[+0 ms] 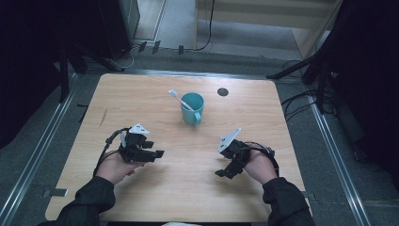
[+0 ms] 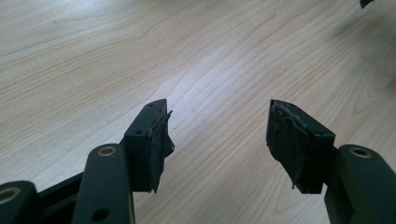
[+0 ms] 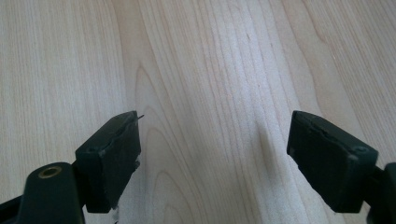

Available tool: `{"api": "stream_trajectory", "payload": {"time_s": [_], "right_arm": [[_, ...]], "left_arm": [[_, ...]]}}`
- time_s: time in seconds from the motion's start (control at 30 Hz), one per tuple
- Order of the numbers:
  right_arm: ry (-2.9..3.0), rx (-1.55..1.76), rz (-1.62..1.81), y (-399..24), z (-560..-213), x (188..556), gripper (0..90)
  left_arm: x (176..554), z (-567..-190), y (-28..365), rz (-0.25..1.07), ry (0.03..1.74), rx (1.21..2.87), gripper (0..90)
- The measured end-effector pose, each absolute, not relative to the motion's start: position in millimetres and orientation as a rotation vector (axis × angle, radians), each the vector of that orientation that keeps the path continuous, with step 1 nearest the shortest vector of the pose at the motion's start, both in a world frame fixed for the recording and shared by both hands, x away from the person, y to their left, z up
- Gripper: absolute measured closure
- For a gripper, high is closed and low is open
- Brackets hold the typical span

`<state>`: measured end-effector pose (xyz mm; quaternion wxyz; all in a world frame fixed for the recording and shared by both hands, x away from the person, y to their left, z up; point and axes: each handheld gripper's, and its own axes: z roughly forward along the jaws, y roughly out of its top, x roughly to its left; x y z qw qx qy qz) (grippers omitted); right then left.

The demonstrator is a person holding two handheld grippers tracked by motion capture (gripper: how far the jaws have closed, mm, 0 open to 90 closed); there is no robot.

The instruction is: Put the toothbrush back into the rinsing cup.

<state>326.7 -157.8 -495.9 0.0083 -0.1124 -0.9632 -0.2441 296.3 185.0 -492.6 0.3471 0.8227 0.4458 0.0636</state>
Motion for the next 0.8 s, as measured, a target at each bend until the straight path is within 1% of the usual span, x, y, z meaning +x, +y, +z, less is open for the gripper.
{"api": "stream_trajectory", "payload": {"time_s": [0.8], "right_arm": [[-3.001, -0.329, -0.744, -152.4, -499.3, 329.1, 17.4]], "left_arm": [[298.0, -502.4, 186.5, 0.180, 1.200, 2.211, 35.8]]}}
